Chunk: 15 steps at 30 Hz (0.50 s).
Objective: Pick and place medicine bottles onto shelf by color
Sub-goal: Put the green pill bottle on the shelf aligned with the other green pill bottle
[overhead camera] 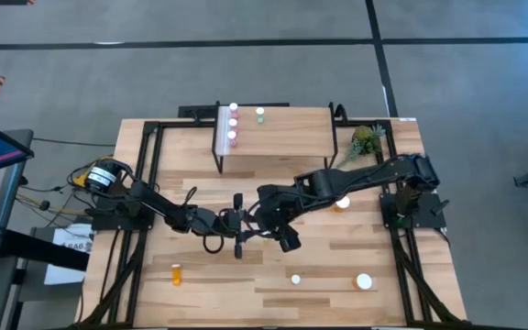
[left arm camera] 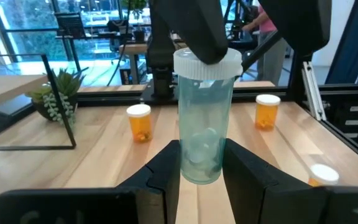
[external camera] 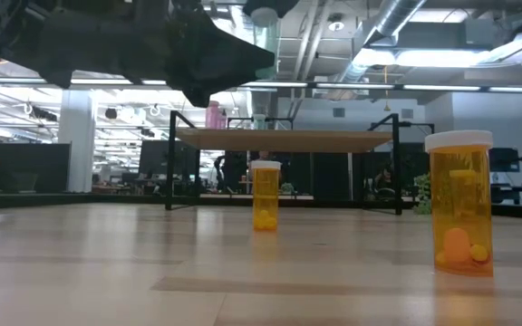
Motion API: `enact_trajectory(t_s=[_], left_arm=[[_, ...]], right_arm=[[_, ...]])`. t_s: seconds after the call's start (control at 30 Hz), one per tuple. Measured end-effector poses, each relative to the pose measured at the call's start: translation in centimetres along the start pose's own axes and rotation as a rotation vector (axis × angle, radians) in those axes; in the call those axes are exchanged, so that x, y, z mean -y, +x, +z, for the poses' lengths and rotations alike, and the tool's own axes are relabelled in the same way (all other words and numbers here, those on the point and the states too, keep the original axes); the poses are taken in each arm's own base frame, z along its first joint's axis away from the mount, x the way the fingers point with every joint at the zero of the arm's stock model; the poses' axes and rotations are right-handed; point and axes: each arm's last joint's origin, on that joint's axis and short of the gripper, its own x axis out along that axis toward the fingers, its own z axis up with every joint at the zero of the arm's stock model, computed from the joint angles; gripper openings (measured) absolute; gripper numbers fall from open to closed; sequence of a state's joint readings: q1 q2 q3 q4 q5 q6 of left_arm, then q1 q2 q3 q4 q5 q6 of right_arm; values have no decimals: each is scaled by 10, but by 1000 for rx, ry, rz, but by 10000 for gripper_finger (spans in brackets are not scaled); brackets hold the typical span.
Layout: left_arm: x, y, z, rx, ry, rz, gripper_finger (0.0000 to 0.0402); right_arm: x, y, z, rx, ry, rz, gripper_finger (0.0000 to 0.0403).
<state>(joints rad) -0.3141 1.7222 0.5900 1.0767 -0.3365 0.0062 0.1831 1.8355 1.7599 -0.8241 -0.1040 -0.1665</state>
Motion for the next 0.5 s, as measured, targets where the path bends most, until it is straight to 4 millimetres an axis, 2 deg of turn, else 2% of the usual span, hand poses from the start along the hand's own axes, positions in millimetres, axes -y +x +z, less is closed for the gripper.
enact_trajectory(t_s=[0.5], left_arm=[[0,0,0,3,-4,0,89]], right_arm=[[2,0,1,9,-26,-47,228]])
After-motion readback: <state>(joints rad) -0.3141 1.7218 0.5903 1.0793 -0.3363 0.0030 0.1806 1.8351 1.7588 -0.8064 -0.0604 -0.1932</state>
